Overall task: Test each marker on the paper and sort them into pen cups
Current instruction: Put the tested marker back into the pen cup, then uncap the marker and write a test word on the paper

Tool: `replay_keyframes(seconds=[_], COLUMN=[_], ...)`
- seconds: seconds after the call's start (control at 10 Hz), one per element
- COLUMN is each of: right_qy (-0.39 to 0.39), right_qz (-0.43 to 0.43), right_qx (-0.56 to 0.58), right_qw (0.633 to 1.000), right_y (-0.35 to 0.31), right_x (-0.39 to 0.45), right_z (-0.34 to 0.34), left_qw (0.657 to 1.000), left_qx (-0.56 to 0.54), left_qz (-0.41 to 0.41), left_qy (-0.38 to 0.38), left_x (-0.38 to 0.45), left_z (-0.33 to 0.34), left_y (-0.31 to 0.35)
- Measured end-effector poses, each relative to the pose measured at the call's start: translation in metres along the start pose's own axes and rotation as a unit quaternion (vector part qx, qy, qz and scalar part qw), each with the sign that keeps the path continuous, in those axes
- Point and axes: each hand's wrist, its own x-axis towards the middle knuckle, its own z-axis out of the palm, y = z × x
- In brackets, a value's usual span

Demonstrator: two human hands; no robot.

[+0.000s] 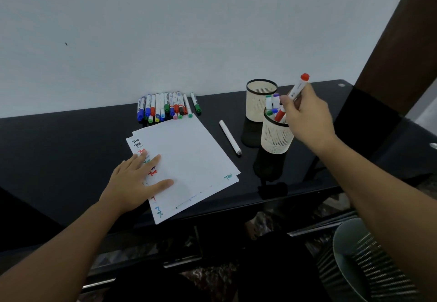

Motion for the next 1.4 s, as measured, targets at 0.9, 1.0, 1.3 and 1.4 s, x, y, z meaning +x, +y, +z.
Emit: replay_keyframes(seconds=[0.9, 1.0, 1.3, 1.4], right_qy=[0.038, -0.028, -0.253, -0.255], right_qz=[-0.235, -0.269, -0.162, -0.151], right_qx=[-0.069, -0.063, -0.08, -0.106], right_qw=[0.969, 0.961, 0.95, 0.949], right_y=[-0.044, -0.059, -0.057, -0.053], right_x=[-0.018, -0.021, 0.033, 0.063], right_z=[0.046, 0.077, 0.182, 0.214], left_qw=[0.997, 0.991, 0.996, 0.994], left_qx=[-0.075, -0.124, -0.053, -0.062], left_qz=[-0.023, -0.033, -0.028, -0.029], left_qy=[0.004, 0.024, 0.071, 0.086], left_x=[0.012, 0.02, 0.029, 0.03], left_z=[-0.012, -0.024, -0.012, -0.009], left_y=[0.006, 0.001, -0.028, -0.031])
